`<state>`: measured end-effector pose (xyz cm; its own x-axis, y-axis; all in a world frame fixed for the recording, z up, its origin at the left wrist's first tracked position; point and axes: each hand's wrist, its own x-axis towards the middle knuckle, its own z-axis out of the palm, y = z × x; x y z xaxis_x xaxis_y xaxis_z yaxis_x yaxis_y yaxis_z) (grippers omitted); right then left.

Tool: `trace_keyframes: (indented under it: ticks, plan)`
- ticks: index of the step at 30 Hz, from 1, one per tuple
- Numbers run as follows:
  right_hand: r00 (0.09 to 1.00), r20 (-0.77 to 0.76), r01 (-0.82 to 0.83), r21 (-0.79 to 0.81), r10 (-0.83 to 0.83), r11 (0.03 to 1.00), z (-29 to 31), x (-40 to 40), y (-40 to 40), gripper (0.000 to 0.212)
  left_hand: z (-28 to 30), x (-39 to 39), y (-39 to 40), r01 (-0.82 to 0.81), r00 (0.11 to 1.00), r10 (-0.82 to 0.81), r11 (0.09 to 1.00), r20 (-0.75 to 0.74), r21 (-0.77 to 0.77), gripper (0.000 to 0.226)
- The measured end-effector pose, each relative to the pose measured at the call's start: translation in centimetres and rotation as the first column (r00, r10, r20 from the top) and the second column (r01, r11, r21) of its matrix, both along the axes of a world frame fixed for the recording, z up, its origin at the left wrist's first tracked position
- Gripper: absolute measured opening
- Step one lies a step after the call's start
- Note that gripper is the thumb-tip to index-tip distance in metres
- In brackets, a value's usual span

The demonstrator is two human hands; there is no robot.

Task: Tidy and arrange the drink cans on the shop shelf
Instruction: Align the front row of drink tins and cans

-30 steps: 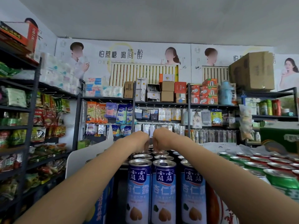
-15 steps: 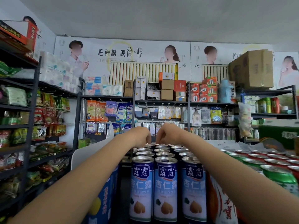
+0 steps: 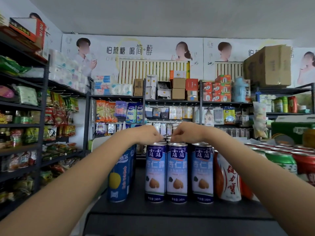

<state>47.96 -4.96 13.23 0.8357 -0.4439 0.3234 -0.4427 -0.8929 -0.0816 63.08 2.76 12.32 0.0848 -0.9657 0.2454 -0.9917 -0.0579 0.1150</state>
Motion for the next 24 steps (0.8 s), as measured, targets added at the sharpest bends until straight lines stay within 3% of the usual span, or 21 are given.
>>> trace_keyframes:
  ticks: [5, 7, 10, 13, 20, 24]
  plan:
    - [0.982, 0.188, -0.019, 0.038, 0.011, 0.999, -0.7, -2.5, 0.4, 0.02, -0.2, -2.0, 2.3, 0.109, 0.987, -0.128, 0.978, -0.099, -0.177, 0.028]
    - [0.966, 0.253, 0.051, 0.009, -0.051, 0.999, -0.6, -4.0, 0.7, 0.02, -0.4, -3.5, 2.9, 0.162, 0.983, -0.172, 0.977, -0.065, -0.138, 0.029]
    - [0.975, 0.201, 0.1, 0.011, -0.1, 0.995, -1.1, -6.1, 1.2, 0.021, -1.3, -5.3, 3.1, 0.15, 0.988, -0.148, 0.985, 0.038, -0.079, 0.056]
    - [0.985, 0.128, 0.115, 0.033, -0.118, 0.993, -2.1, -7.6, 1.8, 0.027, -2.2, -6.3, 2.6, 0.113, 0.984, -0.098, 0.989, 0.148, -0.092, 0.069]
    - [0.903, 0.407, 0.157, -0.012, -0.138, 0.988, -5.7, -8.0, 2.1, 0.029, -2.8, -6.6, 2.7, 0.101, 0.987, -0.082, 0.984, 0.137, -0.144, 0.068]
    - [0.896, 0.426, 0.119, 0.036, -0.123, 0.992, -5.7, -8.1, 2.4, 0.024, -3.3, -6.7, 2.6, 0.098, 0.982, -0.064, 0.977, 0.175, -0.189, 0.064]
